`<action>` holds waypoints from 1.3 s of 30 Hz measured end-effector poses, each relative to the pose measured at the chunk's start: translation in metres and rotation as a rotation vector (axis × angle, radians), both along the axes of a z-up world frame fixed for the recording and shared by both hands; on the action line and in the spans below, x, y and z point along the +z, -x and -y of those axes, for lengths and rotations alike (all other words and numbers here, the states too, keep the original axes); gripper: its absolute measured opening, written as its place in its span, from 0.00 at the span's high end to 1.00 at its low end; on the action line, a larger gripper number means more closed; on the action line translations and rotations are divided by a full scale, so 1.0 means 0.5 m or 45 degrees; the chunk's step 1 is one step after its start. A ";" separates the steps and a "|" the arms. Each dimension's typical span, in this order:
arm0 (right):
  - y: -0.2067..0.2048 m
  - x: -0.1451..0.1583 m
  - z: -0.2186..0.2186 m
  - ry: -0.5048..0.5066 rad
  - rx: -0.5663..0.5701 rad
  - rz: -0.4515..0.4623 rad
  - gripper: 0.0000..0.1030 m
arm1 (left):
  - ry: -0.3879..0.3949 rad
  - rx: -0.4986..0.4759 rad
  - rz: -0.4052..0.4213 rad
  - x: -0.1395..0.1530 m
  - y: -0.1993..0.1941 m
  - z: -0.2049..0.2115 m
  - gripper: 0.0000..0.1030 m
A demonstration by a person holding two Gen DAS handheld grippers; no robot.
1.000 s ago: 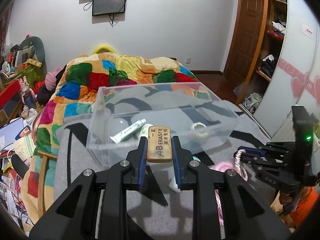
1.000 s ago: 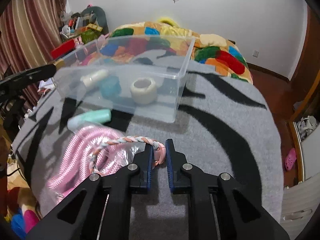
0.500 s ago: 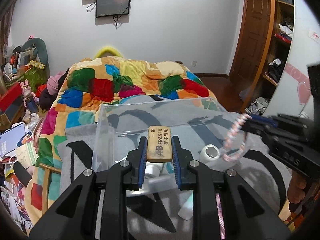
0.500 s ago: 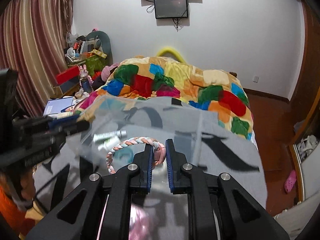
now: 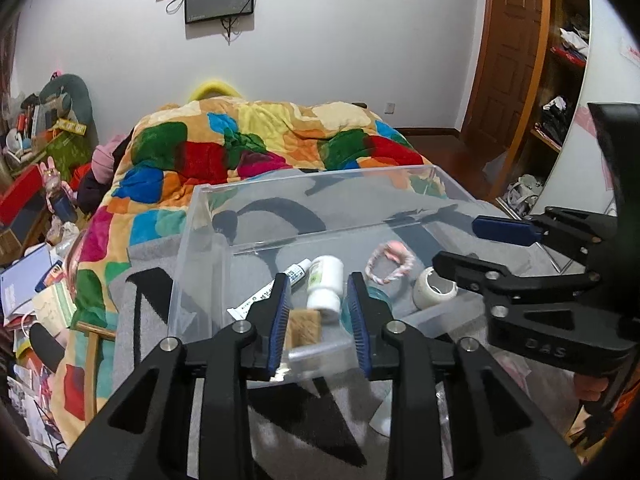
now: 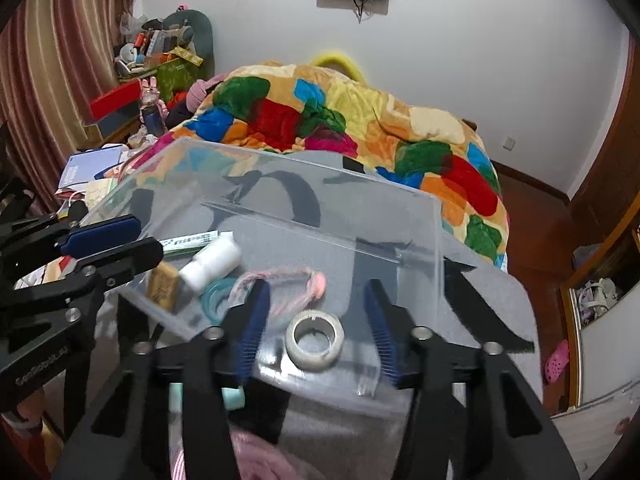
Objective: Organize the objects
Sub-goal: 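Drop the eraser and braided cord into the clear box with both grippers, then grasp the bagged pink rope with the right gripper while the left grasps the mint-green bottle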
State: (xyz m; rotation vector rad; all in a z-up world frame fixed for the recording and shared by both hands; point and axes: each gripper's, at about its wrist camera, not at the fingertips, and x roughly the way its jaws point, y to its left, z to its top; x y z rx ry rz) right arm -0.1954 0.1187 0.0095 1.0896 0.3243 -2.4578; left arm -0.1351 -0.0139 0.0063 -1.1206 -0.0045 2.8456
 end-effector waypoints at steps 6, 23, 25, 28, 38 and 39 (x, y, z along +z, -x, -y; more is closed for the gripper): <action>-0.048 0.035 -0.027 0.040 0.034 -0.045 0.52 | 0.004 -0.010 -0.057 0.025 -0.036 -0.008 0.56; -0.189 -0.036 -0.066 0.136 0.005 0.040 0.22 | 0.007 -0.034 0.071 -0.060 -0.144 0.003 0.38; -0.199 -0.051 -0.059 0.141 -0.004 0.062 0.20 | 0.001 -0.032 0.100 -0.076 -0.151 0.007 0.38; -0.209 -0.075 -0.041 0.102 -0.003 0.080 0.19 | -0.009 -0.034 0.126 -0.090 -0.154 0.007 0.38; -0.215 -0.121 -0.069 0.135 0.025 0.150 0.26 | 0.016 -0.128 0.195 -0.101 -0.117 -0.040 0.38; -0.217 -0.121 -0.075 0.143 0.028 0.149 0.29 | 0.020 -0.138 0.202 -0.102 -0.112 -0.046 0.38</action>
